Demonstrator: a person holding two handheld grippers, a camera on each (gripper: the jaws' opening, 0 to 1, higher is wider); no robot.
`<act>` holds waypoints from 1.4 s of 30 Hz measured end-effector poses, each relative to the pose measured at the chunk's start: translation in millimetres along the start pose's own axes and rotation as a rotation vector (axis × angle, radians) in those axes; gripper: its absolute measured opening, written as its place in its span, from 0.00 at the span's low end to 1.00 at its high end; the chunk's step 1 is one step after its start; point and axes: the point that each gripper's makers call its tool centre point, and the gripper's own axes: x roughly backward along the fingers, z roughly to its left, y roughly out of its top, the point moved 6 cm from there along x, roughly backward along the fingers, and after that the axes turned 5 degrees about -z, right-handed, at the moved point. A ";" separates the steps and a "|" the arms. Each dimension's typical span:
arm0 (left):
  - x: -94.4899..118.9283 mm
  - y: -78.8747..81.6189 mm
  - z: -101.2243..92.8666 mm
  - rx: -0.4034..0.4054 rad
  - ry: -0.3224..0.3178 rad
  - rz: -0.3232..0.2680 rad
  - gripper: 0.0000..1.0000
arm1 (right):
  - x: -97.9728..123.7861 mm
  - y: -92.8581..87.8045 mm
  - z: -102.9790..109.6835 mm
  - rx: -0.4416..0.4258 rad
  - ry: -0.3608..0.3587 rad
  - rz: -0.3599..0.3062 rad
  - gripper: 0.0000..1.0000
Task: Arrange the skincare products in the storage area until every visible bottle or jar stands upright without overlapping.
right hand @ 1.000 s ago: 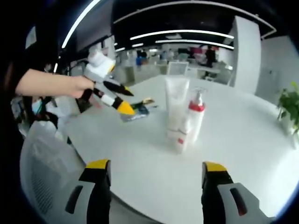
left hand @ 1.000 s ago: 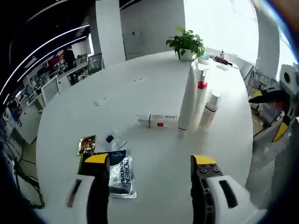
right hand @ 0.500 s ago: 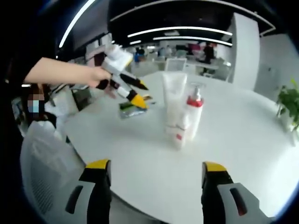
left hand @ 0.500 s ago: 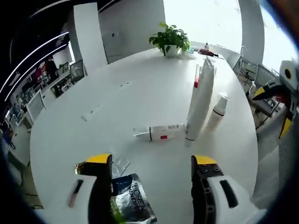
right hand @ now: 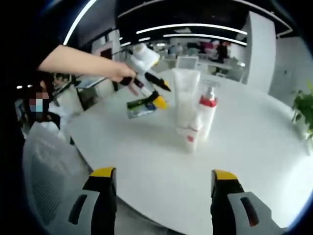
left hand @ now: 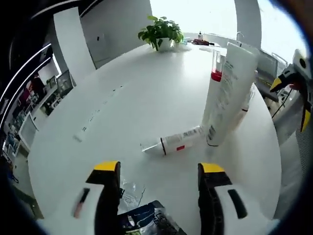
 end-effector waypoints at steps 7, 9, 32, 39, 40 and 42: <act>-22.8 2.3 6.5 -0.076 -0.079 0.033 0.56 | -0.4 -2.4 -1.1 -0.023 0.001 0.014 0.77; -27.2 2.4 7.6 -0.102 -0.092 0.045 0.56 | -0.6 -3.0 -1.1 -0.025 0.003 0.019 0.77; -70.9 -3.0 11.9 -0.308 -0.310 0.167 0.49 | -2.1 -6.4 -2.9 -0.055 0.005 0.042 0.76; -78.2 -2.5 14.0 -0.338 -0.339 0.194 0.38 | -2.2 -7.1 -4.1 -0.067 0.000 0.043 0.76; -78.4 -1.5 13.8 -0.332 -0.345 0.191 0.36 | -2.2 -7.1 -4.1 -0.067 0.000 0.044 0.76; -78.5 -0.4 14.4 -0.349 -0.348 0.197 0.36 | -2.3 -7.3 -4.1 -0.067 -0.001 0.046 0.76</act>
